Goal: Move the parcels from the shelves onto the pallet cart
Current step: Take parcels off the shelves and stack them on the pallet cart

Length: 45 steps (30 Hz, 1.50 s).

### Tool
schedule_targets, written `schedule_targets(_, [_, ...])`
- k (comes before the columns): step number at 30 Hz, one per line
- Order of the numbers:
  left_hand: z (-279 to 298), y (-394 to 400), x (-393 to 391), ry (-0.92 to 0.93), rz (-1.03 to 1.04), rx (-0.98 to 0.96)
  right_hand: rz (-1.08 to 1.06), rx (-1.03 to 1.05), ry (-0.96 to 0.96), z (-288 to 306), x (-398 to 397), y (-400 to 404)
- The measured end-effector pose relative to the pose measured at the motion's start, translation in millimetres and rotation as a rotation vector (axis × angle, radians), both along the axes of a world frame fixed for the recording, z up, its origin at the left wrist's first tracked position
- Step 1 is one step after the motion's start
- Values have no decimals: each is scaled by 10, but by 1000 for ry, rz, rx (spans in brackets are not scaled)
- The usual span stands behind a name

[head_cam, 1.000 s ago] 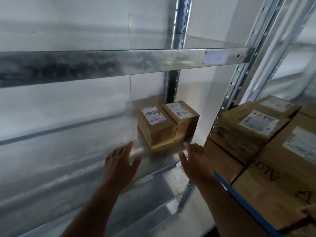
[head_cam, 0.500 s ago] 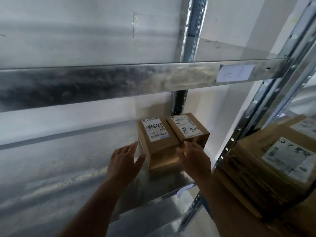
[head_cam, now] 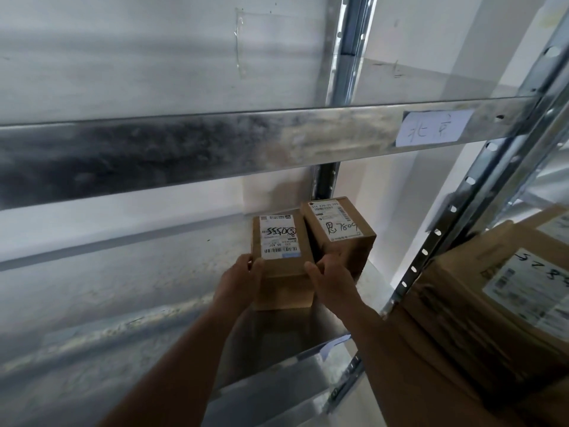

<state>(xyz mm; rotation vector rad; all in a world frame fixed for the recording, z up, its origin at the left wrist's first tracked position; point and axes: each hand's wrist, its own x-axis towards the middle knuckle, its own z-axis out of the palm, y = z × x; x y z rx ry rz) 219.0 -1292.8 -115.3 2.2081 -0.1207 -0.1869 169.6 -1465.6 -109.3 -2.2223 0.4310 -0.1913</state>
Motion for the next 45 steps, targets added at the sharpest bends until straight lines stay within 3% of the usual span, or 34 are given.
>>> schedule_targets(5, [-22, 211, -181, 84, -55, -204, 59, 333, 59, 7, -161, 92])
schedule_targets(9, [-15, 308, -321, 127, -154, -282, 147, 287, 38, 19, -368, 201])
schedule_targets(25, [-18, 562, -1414, -113, -362, -308, 40, 213, -206, 38, -1790, 555])
schedule_targets(36, [52, 538, -3147, -132, -313, -306, -27, 195, -189, 159, -3589, 597])
schedule_targets(45, [159, 556, -4272, -166, -368, -328, -63, 151, -287, 150, -4791, 629])
